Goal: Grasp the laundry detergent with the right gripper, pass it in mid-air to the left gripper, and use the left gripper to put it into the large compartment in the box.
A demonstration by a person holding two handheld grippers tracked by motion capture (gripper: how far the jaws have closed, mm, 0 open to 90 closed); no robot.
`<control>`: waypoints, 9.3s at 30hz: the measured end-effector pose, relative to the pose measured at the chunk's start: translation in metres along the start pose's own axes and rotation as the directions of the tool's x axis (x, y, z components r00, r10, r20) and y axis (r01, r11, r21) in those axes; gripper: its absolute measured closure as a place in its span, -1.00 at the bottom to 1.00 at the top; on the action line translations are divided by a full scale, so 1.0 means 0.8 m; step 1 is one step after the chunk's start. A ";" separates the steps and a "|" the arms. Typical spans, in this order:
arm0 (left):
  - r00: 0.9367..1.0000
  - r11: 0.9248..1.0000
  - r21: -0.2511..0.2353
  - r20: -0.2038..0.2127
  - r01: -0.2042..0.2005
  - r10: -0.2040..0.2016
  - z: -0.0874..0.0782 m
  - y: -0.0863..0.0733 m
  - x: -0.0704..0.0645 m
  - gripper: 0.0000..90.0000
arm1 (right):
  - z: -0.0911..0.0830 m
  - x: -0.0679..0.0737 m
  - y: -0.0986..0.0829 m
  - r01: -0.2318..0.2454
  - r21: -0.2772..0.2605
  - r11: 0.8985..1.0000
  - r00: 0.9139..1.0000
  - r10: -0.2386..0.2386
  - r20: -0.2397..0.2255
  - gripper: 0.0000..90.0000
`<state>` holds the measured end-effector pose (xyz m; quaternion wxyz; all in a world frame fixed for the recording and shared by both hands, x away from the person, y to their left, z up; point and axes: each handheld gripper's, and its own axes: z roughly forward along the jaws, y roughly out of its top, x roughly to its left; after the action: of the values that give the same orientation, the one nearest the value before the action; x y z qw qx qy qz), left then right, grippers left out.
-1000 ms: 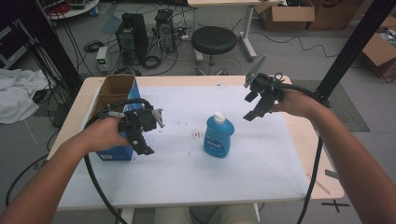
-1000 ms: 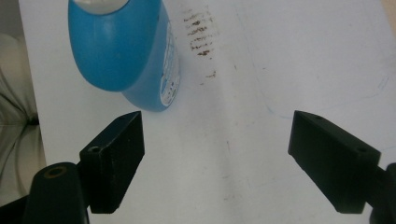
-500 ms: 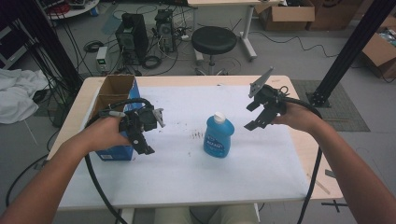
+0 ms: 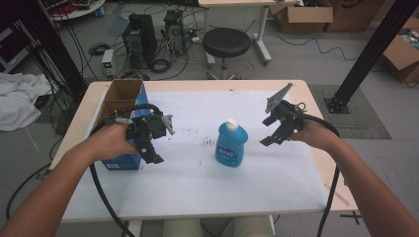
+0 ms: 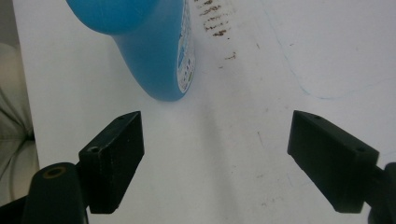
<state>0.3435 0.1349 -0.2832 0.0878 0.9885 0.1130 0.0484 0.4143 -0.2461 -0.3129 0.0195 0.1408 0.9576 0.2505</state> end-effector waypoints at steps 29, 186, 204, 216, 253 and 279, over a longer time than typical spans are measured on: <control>1.000 1.000 -0.007 0.000 0.008 -0.008 0.002 0.000 0.003 -0.54 | 0.035 0.024 -0.068 -0.078 -0.298 0.951 0.996 0.086 0.014 -0.61; 1.000 1.000 -0.002 0.014 0.023 -0.023 0.006 -0.006 0.010 -0.52 | 0.132 0.074 -0.024 -0.068 -0.673 0.736 0.989 0.141 0.055 -0.03; 1.000 0.999 -0.037 -0.002 0.013 -0.013 -0.019 0.010 0.010 -0.53 | 0.082 0.062 -0.016 -0.036 -0.658 0.752 0.999 0.028 -0.023 -0.01; 0.998 0.997 -0.037 0.000 -0.060 0.060 -0.038 0.049 -0.001 -0.53 | 0.050 0.062 -0.005 0.043 -0.624 0.780 0.982 -0.148 -0.118 -0.01; 0.979 0.979 -0.009 0.025 -0.202 0.202 -0.051 0.136 -0.018 -0.54 | 0.088 0.079 0.021 0.115 -0.584 0.803 0.960 -0.241 -0.143 -0.01; 0.972 0.972 -0.006 0.040 -0.233 0.233 -0.054 0.163 -0.020 -0.55 | 0.112 0.087 0.054 0.135 -0.558 0.819 0.956 -0.256 -0.145 -0.01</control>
<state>0.3512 0.0130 -0.2179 0.0846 0.9957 -0.0056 0.0383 0.3687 -0.1480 -0.3676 -0.0187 0.0023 0.8531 0.5214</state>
